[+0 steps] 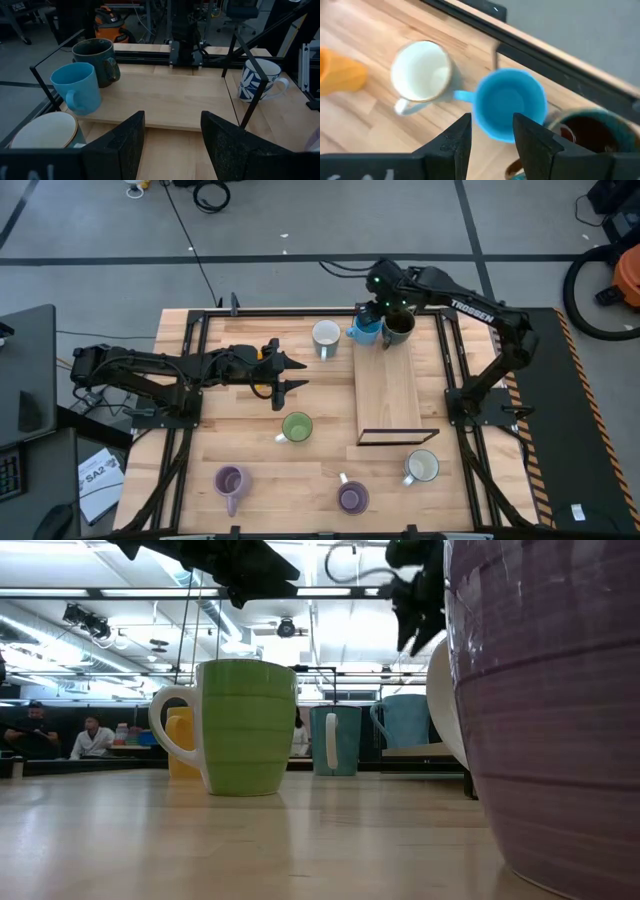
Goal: Place coffee mugs
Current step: Put the blue mug on the shelf
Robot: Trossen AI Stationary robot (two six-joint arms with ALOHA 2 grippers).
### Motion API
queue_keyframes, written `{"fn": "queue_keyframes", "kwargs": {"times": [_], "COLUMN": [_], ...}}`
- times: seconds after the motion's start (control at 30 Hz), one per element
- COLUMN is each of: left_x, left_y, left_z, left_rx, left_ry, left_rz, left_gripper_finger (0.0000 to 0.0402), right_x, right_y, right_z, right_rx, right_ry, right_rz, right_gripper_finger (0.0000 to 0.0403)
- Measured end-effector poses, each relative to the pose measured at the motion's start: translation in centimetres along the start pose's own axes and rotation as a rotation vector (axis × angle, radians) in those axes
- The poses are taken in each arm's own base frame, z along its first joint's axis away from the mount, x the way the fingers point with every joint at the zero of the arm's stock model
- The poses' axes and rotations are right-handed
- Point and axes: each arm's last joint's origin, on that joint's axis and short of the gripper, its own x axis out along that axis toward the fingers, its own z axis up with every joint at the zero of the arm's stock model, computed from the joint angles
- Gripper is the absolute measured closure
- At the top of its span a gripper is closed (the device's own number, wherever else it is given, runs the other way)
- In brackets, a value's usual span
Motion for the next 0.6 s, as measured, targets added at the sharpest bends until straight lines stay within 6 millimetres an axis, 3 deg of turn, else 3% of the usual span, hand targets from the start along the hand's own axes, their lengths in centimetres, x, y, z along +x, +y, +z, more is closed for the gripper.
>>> {"fn": "queue_keyframes", "kwargs": {"times": [0.37, 0.6], "left_x": [0.0, 0.0], "left_y": [0.0, 0.0], "left_z": [0.0, -0.1], "left_rx": [-0.038, -0.052], "left_ry": [0.000, 0.009], "left_rz": [-0.001, 0.000], "left_gripper_finger": [0.0201, 0.0201], "right_x": [-1.3, -1.8], "right_y": [4.7, 7.1], "right_z": [-2.1, -2.3], "right_rx": [-0.414, -0.616], "right_ry": [-0.033, -0.164], "right_rz": [0.101, 0.180], "right_gripper_finger": [0.0254, 0.0253]}}
